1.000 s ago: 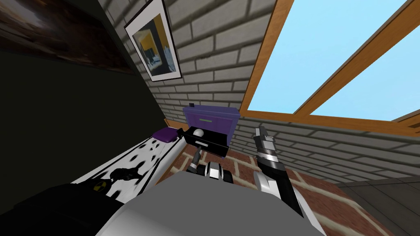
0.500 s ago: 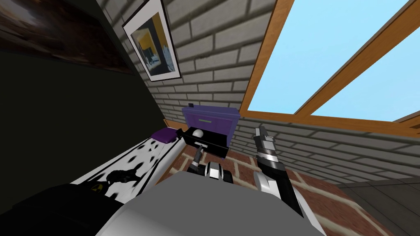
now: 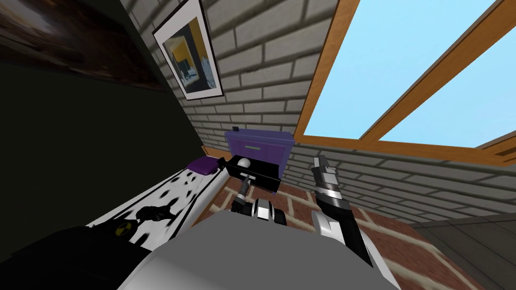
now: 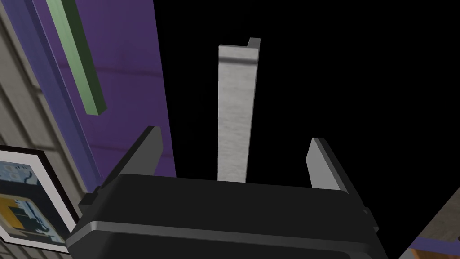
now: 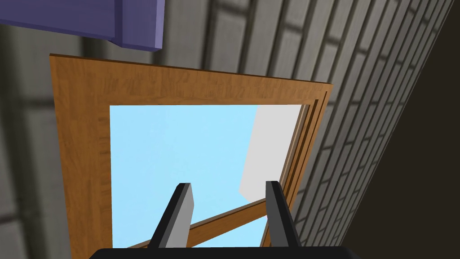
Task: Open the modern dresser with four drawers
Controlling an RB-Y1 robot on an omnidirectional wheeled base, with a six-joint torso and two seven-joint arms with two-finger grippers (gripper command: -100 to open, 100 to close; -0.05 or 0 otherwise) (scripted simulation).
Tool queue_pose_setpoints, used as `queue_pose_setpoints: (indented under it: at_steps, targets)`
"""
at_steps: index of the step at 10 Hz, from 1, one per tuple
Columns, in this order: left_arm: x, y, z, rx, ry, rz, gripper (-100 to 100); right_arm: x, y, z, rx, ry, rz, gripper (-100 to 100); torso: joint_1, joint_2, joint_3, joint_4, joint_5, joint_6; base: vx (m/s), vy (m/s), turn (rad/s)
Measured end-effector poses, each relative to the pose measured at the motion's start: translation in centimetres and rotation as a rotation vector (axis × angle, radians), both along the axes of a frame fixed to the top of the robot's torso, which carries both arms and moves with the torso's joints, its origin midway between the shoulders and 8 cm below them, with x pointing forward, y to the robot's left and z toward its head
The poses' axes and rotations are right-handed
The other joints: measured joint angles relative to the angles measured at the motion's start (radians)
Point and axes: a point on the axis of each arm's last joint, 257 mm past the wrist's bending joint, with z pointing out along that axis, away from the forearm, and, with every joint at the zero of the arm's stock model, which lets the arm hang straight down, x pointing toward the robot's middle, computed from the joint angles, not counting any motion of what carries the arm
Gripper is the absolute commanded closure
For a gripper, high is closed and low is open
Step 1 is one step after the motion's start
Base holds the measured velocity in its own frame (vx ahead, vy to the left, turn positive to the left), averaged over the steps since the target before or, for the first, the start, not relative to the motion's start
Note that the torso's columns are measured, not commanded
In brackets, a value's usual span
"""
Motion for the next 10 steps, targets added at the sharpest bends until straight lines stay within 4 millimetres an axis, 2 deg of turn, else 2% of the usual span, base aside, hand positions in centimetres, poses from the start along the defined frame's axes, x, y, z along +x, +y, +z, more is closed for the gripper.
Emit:
queue_pose_setpoints:
  at_steps: [9, 10]
  targets:
    - [4.6, -1.0, 3.8, 0.0, 0.001, 0.001, -100, 0.0, 0.0, 0.0, 0.0, 0.0, 0.0, 0, 0.001, -0.001, -0.001, 0.0, 0.0, 0.0, -0.05, 0.009, 0.0]
    - [4.7, -1.0, 3.8, 0.0, 0.004, 0.001, 0, 0.0, 0.0, 0.0, 0.0, 0.0, 0.0, 0, 0.0, -0.002, -0.001, 0.0, 0.0, 0.0, -0.005, 0.001, 0.0]
